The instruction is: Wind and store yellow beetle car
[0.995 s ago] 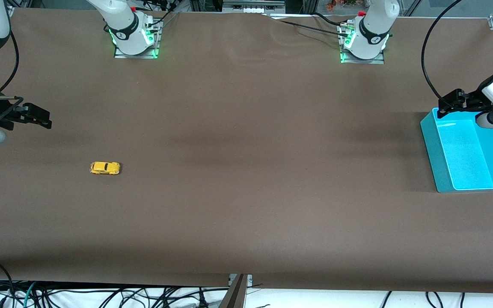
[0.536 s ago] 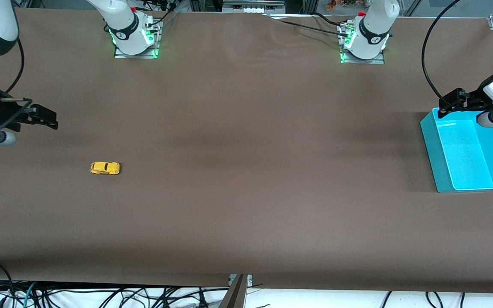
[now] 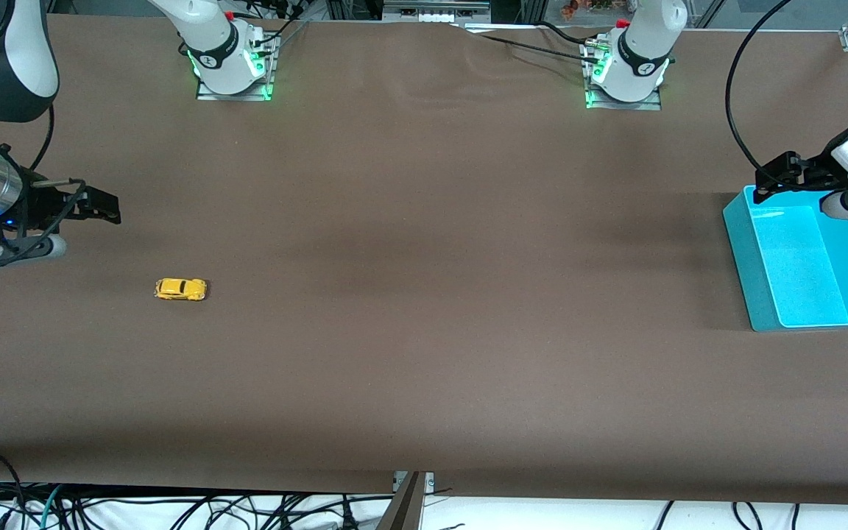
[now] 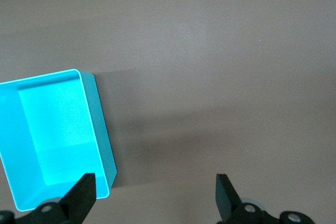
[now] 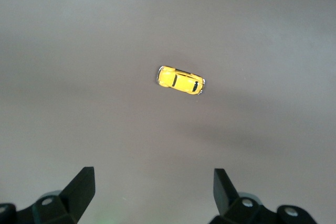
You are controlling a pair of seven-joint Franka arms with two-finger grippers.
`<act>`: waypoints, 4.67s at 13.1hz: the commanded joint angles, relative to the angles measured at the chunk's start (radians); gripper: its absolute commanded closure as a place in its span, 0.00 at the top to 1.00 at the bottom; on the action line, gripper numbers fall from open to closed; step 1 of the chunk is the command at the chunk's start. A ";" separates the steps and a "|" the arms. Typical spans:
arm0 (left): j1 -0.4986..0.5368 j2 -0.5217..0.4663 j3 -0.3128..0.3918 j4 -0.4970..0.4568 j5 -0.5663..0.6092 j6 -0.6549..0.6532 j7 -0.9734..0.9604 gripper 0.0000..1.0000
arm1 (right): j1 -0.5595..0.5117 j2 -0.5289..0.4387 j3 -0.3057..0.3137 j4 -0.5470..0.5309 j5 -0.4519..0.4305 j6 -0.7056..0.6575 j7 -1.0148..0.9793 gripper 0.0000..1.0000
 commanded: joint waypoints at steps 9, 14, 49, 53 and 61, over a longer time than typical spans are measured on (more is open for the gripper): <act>0.003 0.015 -0.006 0.034 0.008 -0.024 -0.005 1.00 | -0.071 0.132 -0.008 -0.073 0.005 0.140 -1.016 1.00; 0.004 0.015 -0.006 0.034 0.007 -0.024 -0.005 1.00 | -0.070 0.128 -0.003 -0.303 0.011 0.445 -1.154 1.00; 0.004 0.015 -0.005 0.033 0.007 -0.026 -0.005 1.00 | -0.235 0.261 0.003 -0.665 0.011 1.150 -1.492 0.12; 0.004 0.015 -0.005 0.033 0.007 -0.026 -0.005 1.00 | -0.359 0.296 0.003 -0.612 0.011 1.150 -1.640 0.14; 0.004 0.015 -0.005 0.033 0.007 -0.026 -0.005 1.00 | -0.412 0.324 0.020 -0.567 0.054 1.141 -1.720 0.98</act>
